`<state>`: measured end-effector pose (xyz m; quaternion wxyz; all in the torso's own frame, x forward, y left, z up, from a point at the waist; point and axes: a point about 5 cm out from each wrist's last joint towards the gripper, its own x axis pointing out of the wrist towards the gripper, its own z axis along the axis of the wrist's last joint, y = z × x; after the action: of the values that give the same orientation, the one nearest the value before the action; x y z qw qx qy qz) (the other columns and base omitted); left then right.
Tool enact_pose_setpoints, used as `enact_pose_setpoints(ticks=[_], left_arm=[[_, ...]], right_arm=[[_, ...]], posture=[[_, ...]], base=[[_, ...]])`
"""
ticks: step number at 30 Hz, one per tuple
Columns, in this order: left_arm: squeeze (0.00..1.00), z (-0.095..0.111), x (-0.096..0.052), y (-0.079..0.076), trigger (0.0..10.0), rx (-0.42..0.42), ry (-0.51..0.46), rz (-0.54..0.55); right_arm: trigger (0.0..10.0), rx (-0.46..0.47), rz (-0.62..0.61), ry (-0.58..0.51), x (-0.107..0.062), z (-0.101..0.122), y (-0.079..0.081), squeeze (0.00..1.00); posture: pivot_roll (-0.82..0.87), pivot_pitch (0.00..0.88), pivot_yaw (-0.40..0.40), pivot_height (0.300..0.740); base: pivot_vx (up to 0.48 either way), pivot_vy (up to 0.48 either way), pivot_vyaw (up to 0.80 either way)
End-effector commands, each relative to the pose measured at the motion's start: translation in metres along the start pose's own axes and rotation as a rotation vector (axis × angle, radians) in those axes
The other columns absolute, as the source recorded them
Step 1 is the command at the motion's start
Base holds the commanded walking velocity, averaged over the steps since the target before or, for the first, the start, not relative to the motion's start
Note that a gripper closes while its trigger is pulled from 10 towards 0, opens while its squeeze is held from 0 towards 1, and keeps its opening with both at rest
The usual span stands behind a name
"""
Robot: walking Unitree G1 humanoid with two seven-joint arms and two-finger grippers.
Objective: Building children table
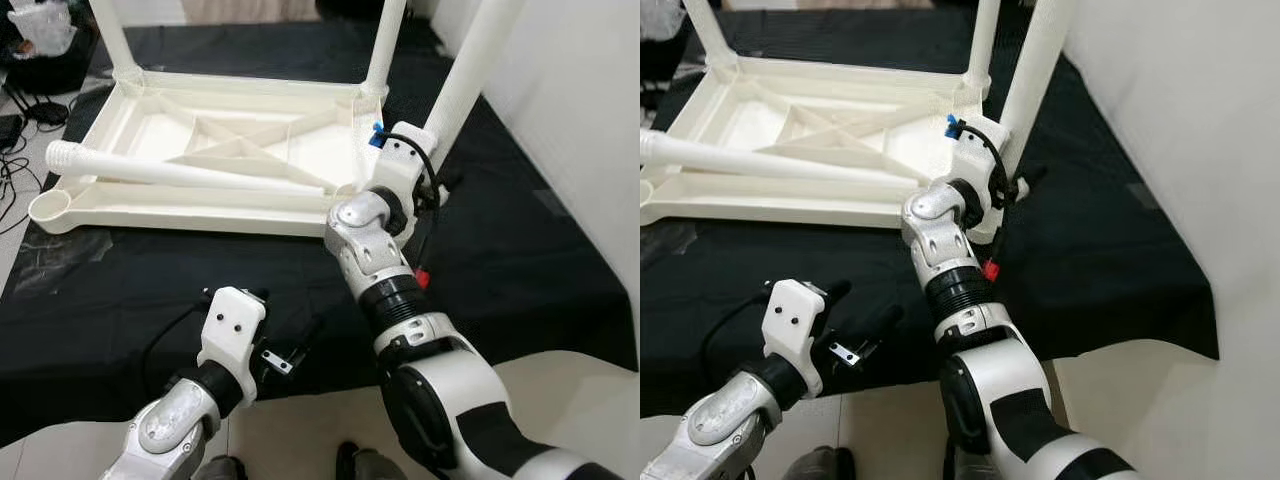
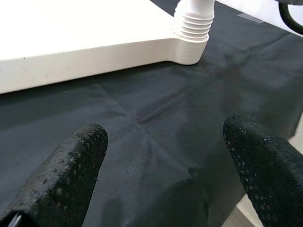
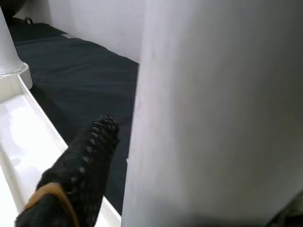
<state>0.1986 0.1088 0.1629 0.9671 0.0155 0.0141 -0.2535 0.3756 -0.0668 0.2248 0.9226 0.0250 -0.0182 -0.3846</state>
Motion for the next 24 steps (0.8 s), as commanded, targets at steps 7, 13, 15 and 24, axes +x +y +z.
enact_pose_setpoints(ticks=[7, 13, 15, 24], left_arm=[[0.0, -0.001, -0.002, -0.001, 10.0, 0.017, 0.01, -0.003], [0.0, -0.001, -0.002, 0.0, 10.0, 0.02, 0.007, 0.0], [0.0, -0.001, -0.002, 0.0, 10.0, 0.02, 0.006, 0.001], [0.0, 0.0, -0.001, 0.001, 10.0, 0.023, 0.002, 0.002]], right_arm=[[10.0, 0.039, 0.072, 0.08, -0.021, -0.01, 0.011, 0.0], [10.0, 0.071, 0.118, 0.067, -0.024, -0.005, 0.015, 0.0], [10.0, 0.074, 0.125, 0.062, -0.025, -0.004, 0.015, 0.0], [10.0, 0.077, 0.144, 0.024, -0.03, -0.002, 0.012, 0.57]], posture=[[0.09, 0.182, -0.068, 0.74], [0.08, 0.179, -0.07, 0.74], [0.08, 0.179, -0.07, 0.74], [0.08, 0.176, -0.068, 0.74]], base=[[0.0, 0.0, 0.0], [0.0, 0.0, 0.0], [0.0, 0.0, 0.0], [0.0, 0.0, 0.0]])
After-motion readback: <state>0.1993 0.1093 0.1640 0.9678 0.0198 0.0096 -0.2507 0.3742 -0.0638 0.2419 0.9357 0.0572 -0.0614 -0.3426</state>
